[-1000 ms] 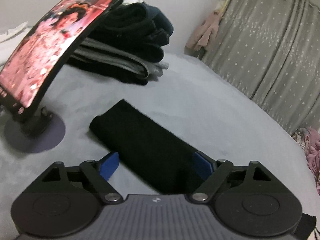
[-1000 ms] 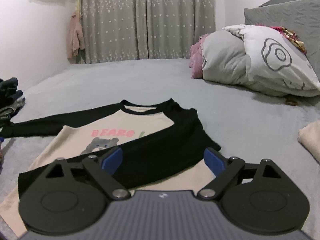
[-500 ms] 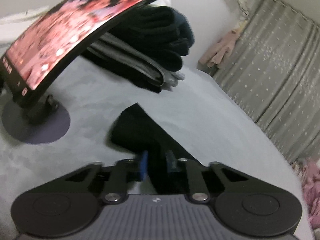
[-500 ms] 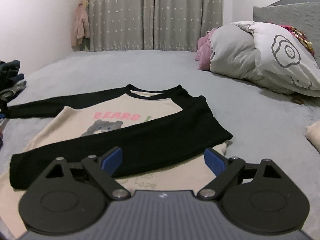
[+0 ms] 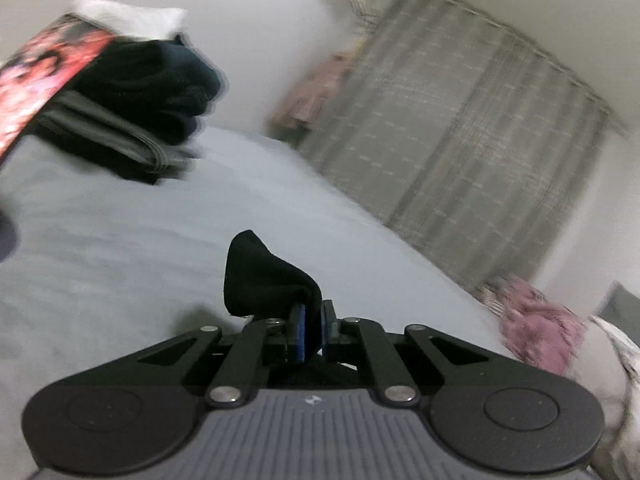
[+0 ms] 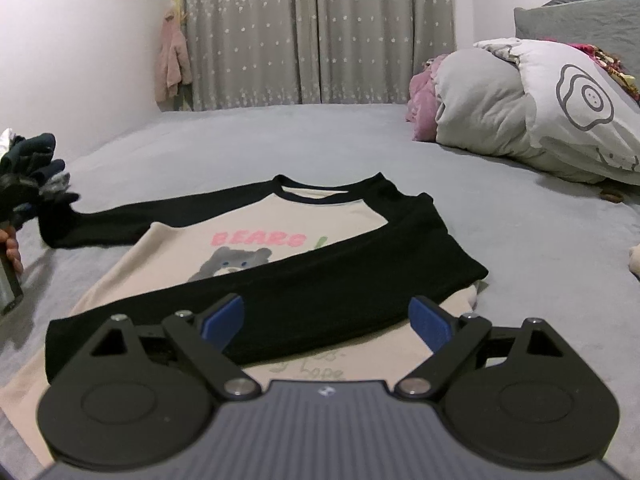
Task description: Fold clothes
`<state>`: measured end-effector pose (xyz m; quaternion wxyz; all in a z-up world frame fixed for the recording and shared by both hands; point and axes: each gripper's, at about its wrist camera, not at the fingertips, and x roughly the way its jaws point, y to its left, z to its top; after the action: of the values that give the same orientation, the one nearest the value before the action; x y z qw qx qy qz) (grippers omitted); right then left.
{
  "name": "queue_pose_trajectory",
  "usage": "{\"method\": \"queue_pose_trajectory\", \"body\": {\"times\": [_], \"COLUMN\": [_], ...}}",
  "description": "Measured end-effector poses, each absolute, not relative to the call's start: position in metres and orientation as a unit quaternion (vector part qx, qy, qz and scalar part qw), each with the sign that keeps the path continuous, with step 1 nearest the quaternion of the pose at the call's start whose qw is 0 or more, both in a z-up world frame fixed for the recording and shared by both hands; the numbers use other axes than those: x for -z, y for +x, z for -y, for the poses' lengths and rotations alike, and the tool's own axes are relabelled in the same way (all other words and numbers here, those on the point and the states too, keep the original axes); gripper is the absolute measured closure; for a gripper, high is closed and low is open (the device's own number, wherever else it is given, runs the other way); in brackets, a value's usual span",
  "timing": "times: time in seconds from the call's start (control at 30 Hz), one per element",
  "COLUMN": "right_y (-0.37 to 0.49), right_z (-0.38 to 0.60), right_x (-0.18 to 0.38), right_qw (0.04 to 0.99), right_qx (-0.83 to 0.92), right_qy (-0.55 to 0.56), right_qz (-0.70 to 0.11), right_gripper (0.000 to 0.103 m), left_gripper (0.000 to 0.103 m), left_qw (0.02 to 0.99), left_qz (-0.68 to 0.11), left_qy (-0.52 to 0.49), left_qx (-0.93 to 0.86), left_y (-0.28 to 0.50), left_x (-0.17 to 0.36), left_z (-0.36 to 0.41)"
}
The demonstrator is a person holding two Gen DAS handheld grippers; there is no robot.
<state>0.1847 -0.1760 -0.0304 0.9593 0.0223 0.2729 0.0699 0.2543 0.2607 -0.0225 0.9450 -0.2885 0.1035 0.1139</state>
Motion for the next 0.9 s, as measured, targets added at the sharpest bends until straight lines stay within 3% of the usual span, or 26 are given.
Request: {"method": "queue_pose_trajectory", "body": {"times": [0.57,0.8,0.9], "right_y": [0.191,0.200,0.204], "right_z": [0.177,0.204,0.209], "right_x": [0.032,0.047,0.056], "right_qw": [0.934,0.874,0.848], "right_qx": [-0.128,-0.158,-0.164], "right_qy": [0.127,0.311,0.362], "right_qz": [-0.309,-0.339,-0.351], "right_gripper": [0.014,0.015,0.015], "left_gripper": [0.097,0.097,0.091], "left_qw": [0.963,0.926,0.903], "left_qz": [-0.145,-0.177,-0.207], "left_qy": [-0.065,0.042,0.089], "left_qx": [0.220,0.331,0.367], "left_y": [0.206,0.189,0.183], "left_x": [0.025,0.054,0.067], "left_z": [-0.091,-0.038,-0.020]}}
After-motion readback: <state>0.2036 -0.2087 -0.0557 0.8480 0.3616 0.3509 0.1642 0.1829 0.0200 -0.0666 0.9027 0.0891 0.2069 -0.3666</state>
